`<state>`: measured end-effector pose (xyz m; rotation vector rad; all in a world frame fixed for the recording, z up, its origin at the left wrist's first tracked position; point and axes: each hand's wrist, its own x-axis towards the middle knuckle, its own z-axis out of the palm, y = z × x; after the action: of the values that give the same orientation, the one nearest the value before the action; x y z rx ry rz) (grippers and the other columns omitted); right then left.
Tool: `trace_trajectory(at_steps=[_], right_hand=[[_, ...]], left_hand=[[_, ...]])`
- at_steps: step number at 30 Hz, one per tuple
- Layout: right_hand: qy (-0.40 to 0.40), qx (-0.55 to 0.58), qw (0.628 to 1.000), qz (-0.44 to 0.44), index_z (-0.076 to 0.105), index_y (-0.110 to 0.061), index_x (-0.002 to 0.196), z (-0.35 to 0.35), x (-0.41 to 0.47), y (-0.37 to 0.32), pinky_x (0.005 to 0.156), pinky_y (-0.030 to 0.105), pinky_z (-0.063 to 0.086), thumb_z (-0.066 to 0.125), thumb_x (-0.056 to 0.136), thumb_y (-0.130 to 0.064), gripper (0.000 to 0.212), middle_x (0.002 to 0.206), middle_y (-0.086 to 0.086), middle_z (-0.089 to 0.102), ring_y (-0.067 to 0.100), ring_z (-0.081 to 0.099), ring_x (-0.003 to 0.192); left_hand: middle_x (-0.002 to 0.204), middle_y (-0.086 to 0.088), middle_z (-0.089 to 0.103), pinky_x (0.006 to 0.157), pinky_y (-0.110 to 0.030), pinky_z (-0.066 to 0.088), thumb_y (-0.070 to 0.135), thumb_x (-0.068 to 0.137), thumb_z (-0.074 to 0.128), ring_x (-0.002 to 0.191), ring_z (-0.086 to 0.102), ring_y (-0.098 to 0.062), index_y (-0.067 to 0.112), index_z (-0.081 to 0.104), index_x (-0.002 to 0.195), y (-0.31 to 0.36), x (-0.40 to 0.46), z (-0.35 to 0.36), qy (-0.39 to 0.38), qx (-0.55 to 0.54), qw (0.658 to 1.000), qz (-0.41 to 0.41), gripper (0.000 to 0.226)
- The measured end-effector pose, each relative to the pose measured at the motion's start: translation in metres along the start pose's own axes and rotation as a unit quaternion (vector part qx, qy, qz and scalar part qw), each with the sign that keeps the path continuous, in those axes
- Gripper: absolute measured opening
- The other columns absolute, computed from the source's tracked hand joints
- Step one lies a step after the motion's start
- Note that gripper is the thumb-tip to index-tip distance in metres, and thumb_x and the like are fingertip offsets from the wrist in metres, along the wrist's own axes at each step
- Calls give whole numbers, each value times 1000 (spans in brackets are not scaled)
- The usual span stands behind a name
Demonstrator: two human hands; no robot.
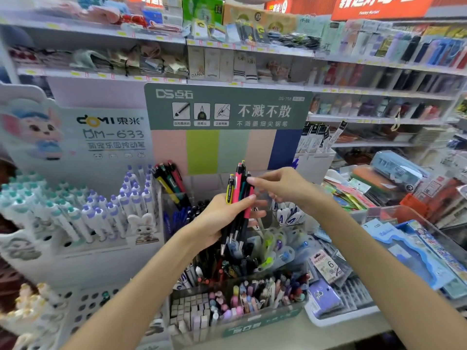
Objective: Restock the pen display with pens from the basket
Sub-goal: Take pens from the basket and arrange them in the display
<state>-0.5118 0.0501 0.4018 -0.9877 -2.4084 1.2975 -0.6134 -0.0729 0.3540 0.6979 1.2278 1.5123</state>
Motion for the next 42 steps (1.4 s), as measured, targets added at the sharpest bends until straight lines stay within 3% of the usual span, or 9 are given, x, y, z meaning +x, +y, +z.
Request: trace_trajectory(at_steps=[4, 8, 13, 17, 23, 27, 33, 37, 42], right_hand=[[3, 126, 992, 12, 75, -18, 87, 5, 7, -3, 61, 22, 39, 76, 76, -34, 19, 67, -5, 62, 8, 44, 62], [21, 249, 968, -3, 72, -11, 91, 9, 10, -14, 55, 10, 46, 72, 80, -26, 18, 71, -4, 68, 5, 57, 63], [201, 361, 905, -103, 68, -11, 90, 19, 23, -43, 65, 14, 53, 71, 83, -17, 9, 80, 2, 72, 6, 69, 69], [246, 260, 916, -183, 71, -12, 89, 51, 36, -60, 74, 22, 57, 74, 82, -19, 11, 80, 2, 73, 13, 71, 75], [212, 37, 940, -266, 75, -11, 90, 98, 56, -67, 74, 17, 53, 78, 78, -23, 18, 82, 1, 73, 7, 67, 73], [129, -44, 969, -205, 75, -13, 90, 115, 67, -61, 76, 24, 54, 79, 76, -30, 22, 85, -1, 74, 7, 66, 74], [113, -51, 982, -145, 69, -25, 77, 124, 78, -66, 80, 36, 55, 81, 71, -39, 19, 78, -6, 71, 17, 68, 77], [140, -213, 952, -169, 75, -21, 87, 135, 73, -69, 75, 37, 55, 71, 80, -45, 25, 88, -2, 74, 21, 67, 83], [154, -263, 932, -194, 75, -21, 96, 129, 66, -69, 70, 30, 52, 64, 85, -49, 32, 92, -4, 74, 19, 66, 86]], left_hand=[[98, -8, 74, 67, -23, 58, 22, 95, 55, 83, 73, -17, 6, 62, 114, 5, -5, -4, 29, -12, 999, 30, 26], [97, -11, 74, 65, -24, 58, 25, 97, 52, 87, 73, -21, 6, 64, 109, 12, -11, -18, 95, -37, 994, 50, 26], [93, -7, 74, 62, -23, 58, 22, 97, 53, 80, 73, -20, 7, 64, 106, 27, -31, -65, 222, -30, 969, 105, 20], [90, -5, 74, 60, -24, 59, 22, 96, 54, 76, 73, -18, 13, 63, 98, 36, -54, -93, 266, -27, 955, 126, 13], [90, -2, 76, 61, -23, 58, 24, 96, 54, 80, 73, -17, 15, 65, 101, 31, -75, -106, 260, -36, 959, 106, 15], [92, -4, 76, 62, -24, 59, 23, 96, 53, 79, 73, -17, 14, 65, 104, 29, -79, -109, 254, -58, 961, 96, 17], [93, -3, 76, 65, -25, 59, 24, 96, 53, 82, 73, -18, 12, 64, 106, 35, -82, -109, 235, -68, 965, 95, 19], [89, -1, 76, 60, -22, 58, 25, 96, 53, 76, 73, -14, 12, 64, 107, 38, -82, -107, 227, -70, 967, 90, 20], [85, -1, 76, 55, -19, 55, 31, 95, 54, 64, 69, -7, 11, 65, 107, 35, -82, -103, 227, -61, 970, 64, 26]])
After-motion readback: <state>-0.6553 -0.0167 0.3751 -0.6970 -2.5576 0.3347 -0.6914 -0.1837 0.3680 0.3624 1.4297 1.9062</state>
